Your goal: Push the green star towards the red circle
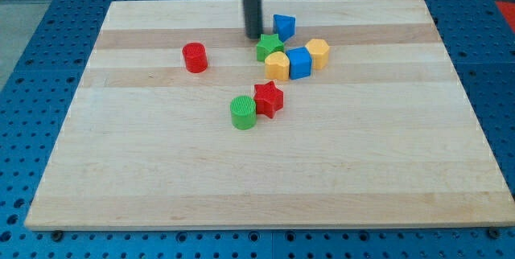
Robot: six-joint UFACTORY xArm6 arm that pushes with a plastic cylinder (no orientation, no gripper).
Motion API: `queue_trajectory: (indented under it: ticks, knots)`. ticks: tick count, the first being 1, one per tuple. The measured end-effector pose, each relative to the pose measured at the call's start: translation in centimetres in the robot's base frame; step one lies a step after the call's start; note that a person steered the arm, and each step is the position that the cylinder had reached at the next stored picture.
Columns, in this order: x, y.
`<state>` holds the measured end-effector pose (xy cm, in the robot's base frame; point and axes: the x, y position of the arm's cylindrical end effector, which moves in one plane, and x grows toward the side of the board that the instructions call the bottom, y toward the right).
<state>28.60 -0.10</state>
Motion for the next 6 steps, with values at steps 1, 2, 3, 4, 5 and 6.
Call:
queue_trajectory:
  ticks: [1, 2, 3, 4, 5, 6]
  knots:
    - [0.3, 4.2]
    - [1.9, 6.1]
    - [3.3, 5.3]
    - [3.4, 0.6]
    - [3.5, -4.4]
    - [4.5, -7.7]
